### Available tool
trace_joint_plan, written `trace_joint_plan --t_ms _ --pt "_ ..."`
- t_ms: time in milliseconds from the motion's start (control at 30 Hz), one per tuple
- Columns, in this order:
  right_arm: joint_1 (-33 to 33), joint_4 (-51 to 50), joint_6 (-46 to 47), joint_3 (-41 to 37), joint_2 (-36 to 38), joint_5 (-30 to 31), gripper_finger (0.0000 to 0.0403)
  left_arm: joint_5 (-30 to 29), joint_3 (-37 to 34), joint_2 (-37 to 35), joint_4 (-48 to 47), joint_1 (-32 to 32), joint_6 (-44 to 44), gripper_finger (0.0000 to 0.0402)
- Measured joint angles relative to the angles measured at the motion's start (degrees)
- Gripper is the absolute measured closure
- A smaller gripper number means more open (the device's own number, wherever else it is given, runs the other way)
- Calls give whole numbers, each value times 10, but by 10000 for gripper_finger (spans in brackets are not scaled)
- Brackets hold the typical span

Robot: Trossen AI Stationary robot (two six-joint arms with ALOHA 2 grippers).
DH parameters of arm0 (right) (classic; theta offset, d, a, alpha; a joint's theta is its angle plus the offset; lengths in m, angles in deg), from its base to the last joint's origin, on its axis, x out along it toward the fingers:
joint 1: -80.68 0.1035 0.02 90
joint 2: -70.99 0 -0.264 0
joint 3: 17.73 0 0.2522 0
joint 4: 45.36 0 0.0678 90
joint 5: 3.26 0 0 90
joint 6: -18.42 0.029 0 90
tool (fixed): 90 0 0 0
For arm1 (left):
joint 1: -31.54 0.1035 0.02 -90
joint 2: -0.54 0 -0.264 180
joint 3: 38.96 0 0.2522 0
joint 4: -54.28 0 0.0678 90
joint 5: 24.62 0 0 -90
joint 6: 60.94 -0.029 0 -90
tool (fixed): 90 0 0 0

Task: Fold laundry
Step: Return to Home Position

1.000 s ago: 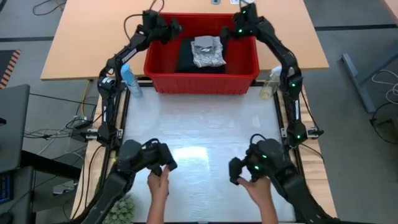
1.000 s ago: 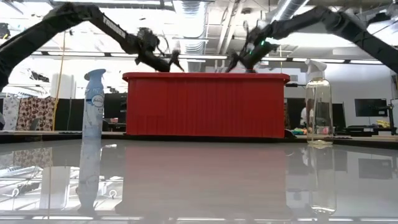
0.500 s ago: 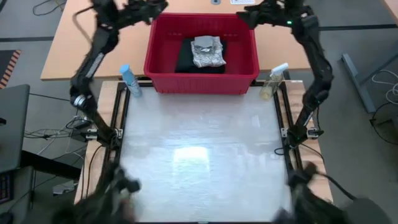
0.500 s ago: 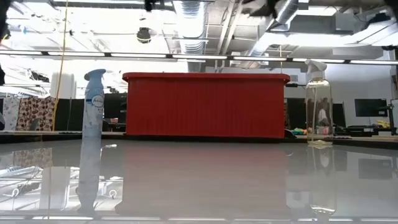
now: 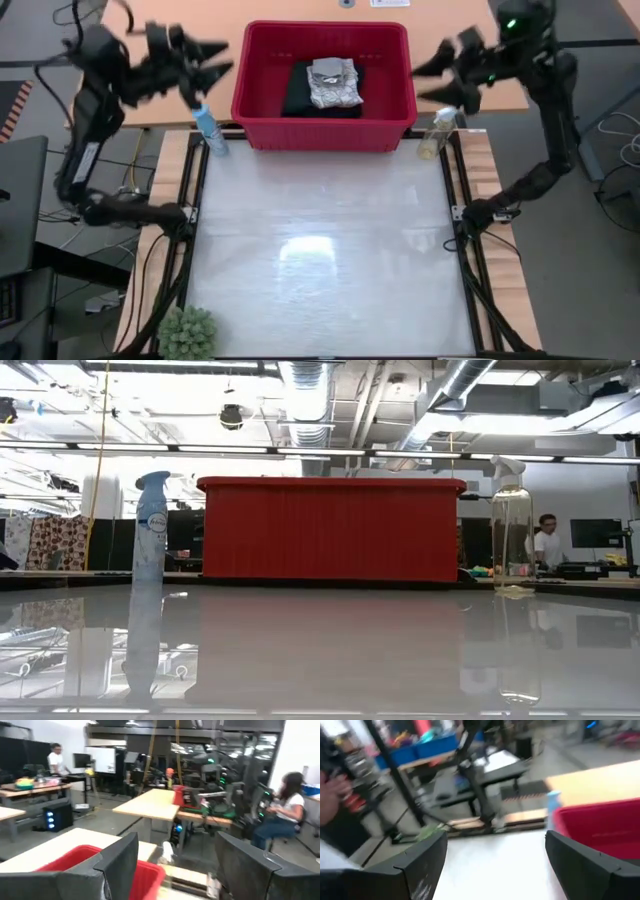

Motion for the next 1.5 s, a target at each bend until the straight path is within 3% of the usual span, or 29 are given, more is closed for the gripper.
trace_joint_plan --t_ms 133,267,400,500,700,867,1067,1500 --pt "96 41 9 -92 48 72 44 -68 -166 -112 84 -72 -6 152" --pt "201 186 18 -249 137 157 44 -141 -380 -253 244 -118 29 152" --pt "270 379 87 -447 228 228 44 -146 -552 -375 345 -138 75 152" --pt "305 499 136 -585 293 267 44 -148 -632 -447 365 -141 117 152" --pt "376 684 198 -804 398 384 44 -152 -726 -552 361 -141 134 152" --pt "417 756 201 -924 467 425 44 -136 -784 -603 353 -141 135 152" --pt "455 757 187 -1019 536 452 44 -114 -849 -640 355 -142 152 152" --pt "495 812 201 -1167 616 556 44 -97 -949 -645 394 -163 174 152"
